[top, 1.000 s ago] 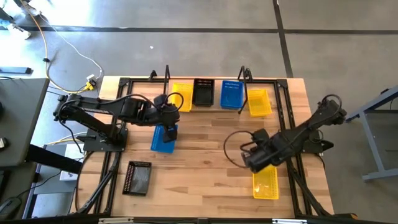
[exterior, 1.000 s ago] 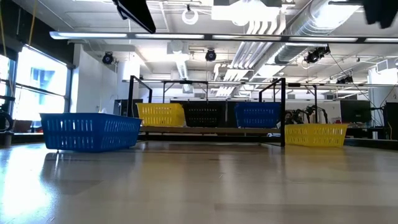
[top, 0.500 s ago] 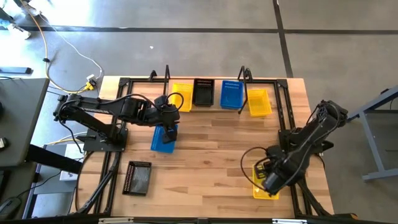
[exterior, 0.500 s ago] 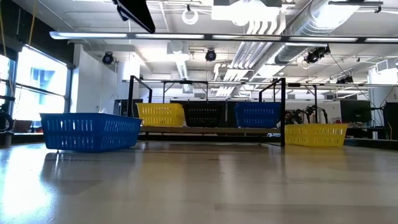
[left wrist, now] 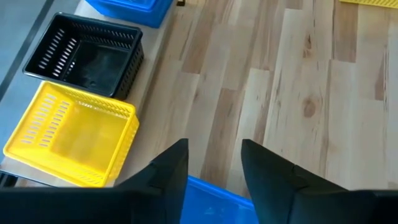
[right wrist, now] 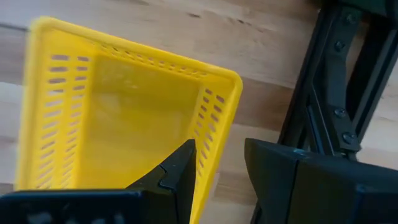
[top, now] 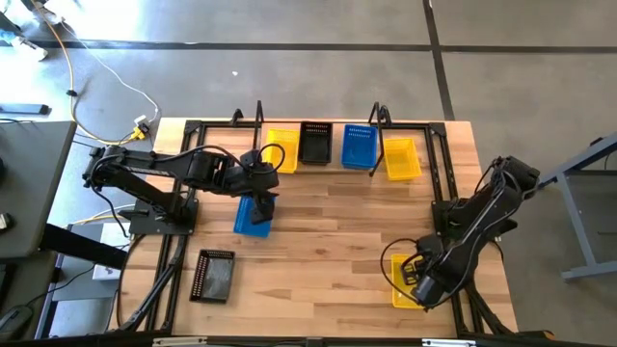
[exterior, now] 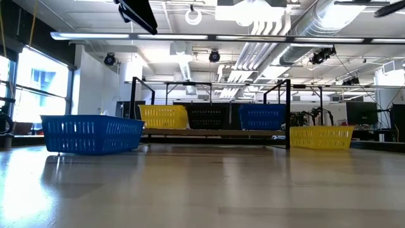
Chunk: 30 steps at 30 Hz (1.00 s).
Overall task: Stack baskets on shelf by color
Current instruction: Stack the bottom yellow bin on top of the other yellow bin on the shelf
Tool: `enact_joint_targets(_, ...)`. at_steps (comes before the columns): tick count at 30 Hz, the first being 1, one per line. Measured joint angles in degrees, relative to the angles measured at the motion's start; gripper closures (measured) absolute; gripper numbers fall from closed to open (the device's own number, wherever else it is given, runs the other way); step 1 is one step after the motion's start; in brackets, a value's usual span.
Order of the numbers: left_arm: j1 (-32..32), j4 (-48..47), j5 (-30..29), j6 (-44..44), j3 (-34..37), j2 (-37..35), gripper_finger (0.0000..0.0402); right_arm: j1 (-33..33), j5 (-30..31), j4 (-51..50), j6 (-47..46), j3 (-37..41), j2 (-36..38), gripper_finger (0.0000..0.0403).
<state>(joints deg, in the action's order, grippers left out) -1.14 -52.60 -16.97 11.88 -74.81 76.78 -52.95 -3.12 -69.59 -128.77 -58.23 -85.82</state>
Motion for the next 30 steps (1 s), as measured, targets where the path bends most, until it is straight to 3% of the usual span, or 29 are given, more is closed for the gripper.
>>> enact_joint_targets(12,0.0,0.0,-0.2,0.0,0.0,0.0,0.0256,0.0,-1.9,10.6,0.1,8.1,0.0,0.0281)
enact_joint_targets(17,0.0,0.1,-0.2,0.0,0.0,0.0,0.0255,0.9,-1.6,11.1,0.3,8.6,0.0,0.0341)
enact_joint_targets(20,0.1,0.1,-0.2,0.0,0.0,0.0,0.0256,2.0,0.3,11.6,0.8,8.4,0.0,0.0391)
enact_joint_targets(24,0.5,0.1,-0.2,0.0,0.0,0.0,0.0256,4.6,2.3,14.1,1.2,8.4,0.2,0.0391)
enact_joint_targets(30,1.3,0.1,-0.2,0.0,0.0,0.0,0.0257,9.0,11.9,19.1,2.0,8.2,2.1,0.0398)
